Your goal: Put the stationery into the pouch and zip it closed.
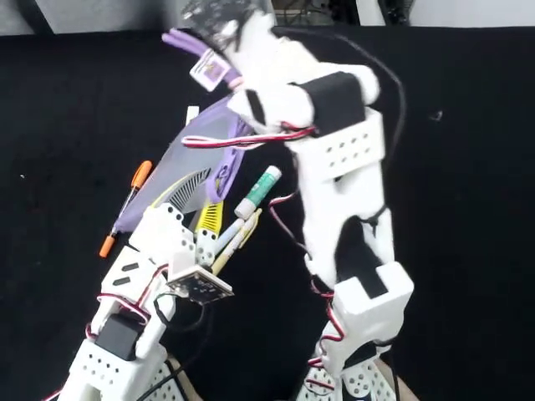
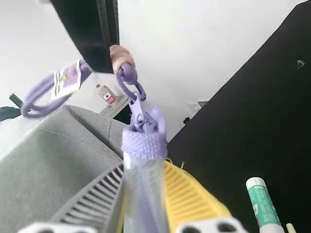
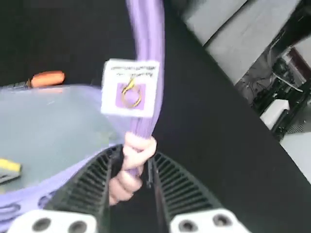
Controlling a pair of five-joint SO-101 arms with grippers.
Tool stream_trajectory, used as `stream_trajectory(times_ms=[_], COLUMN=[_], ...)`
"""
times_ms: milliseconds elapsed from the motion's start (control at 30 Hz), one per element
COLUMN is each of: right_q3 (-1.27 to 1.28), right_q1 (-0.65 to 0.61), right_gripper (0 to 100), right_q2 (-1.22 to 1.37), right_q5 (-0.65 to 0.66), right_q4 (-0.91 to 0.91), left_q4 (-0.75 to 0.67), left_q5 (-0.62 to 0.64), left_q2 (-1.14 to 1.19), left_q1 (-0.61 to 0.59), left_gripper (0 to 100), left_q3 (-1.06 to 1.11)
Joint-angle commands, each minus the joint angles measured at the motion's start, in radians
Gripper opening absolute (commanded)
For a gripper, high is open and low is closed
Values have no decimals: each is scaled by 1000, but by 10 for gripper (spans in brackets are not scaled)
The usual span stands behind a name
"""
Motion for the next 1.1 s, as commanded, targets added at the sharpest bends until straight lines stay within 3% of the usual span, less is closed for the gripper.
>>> stream_trajectory(times_ms=[0,200,533,1067], right_q3=[-96,-73,-82,-84], right_q1=[167,184,206,250], right_gripper=[11,11,11,11], right_q2=[-8,44,211,352], right_q5=[-37,-41,-83,-83], right_q4=[-68,-144,-295,-560], left_q4=[-2,-63,-235,-265], left_q5=[-5,110,442,453], left_q2=[5,3,3,2], left_q1=[-8,-16,-186,-82], left_gripper=[29,29,29,29], left_q3=[5,5,5,-2])
